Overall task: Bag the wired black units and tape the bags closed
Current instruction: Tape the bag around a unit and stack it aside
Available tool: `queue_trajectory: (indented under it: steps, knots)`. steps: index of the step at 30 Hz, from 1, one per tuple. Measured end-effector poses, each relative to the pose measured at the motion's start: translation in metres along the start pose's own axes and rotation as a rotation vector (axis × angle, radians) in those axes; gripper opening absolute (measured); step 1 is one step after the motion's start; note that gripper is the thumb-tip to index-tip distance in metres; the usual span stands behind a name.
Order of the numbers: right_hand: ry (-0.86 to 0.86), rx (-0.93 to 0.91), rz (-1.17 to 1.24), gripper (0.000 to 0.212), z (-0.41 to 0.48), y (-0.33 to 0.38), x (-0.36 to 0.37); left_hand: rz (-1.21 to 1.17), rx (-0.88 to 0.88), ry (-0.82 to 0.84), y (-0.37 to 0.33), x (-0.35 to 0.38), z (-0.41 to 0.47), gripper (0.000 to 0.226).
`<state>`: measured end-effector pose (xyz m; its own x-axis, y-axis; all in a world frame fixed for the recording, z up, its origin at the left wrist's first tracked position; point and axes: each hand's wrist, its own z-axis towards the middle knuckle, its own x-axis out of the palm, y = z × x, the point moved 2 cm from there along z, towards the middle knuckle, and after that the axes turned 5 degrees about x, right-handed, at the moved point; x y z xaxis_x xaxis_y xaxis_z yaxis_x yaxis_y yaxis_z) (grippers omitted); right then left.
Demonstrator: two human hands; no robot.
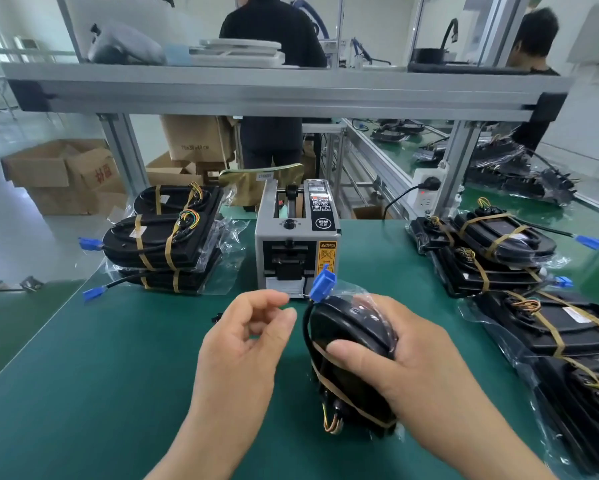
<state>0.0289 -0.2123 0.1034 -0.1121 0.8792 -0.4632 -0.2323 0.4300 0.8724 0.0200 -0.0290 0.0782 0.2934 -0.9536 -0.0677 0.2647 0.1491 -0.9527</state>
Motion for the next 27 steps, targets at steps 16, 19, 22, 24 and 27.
queue_trajectory:
  steps: [16, 19, 22, 24, 27]
  knots:
    - [-0.025, 0.004, 0.492, 0.059, -0.01, -0.074, -0.014, 0.839, 0.434, 0.492, -0.002, 0.004, 0.026, 0.057]
    - [-0.063, 0.038, 0.177, 0.051, -0.012, -0.064, -0.011, 0.965, 0.55, 0.538, -0.002, 0.012, 0.026, 0.057]
    - [-0.112, 0.073, 0.116, 0.029, -0.011, -0.061, -0.006, 1.002, 0.581, 0.558, 0.0, 0.016, 0.025, 0.057]
    - [-0.157, 0.1, 0.142, 0.017, -0.01, -0.059, -0.004, 1.011, 0.591, 0.562, 0.003, 0.015, 0.025, 0.059]
    - [-0.208, 0.116, 0.169, 0.021, -0.008, -0.057, -0.003, 0.986, 0.569, 0.576, 0.008, 0.013, 0.025, 0.063]
